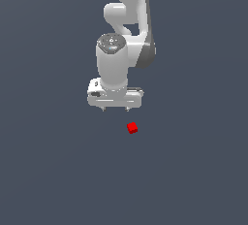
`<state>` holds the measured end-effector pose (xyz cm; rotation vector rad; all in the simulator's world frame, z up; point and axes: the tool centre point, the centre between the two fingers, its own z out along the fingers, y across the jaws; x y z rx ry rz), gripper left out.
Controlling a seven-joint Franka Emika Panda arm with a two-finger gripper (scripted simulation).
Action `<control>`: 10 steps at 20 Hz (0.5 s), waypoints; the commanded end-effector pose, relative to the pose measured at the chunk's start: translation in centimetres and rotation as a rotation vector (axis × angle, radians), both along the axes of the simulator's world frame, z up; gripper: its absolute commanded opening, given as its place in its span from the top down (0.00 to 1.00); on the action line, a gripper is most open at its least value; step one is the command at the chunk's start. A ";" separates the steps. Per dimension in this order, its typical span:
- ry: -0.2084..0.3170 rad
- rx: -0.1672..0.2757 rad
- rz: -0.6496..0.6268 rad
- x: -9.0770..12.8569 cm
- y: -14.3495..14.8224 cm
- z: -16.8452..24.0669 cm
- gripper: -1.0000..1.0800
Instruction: Stack the red cube on top of the green cube.
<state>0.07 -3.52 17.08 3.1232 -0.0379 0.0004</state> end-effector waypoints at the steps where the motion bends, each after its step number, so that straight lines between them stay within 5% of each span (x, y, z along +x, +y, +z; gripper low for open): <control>1: 0.000 0.000 0.000 0.0 0.0 0.0 0.04; 10: 0.001 0.005 0.085 0.5 1.7 -2.4 0.04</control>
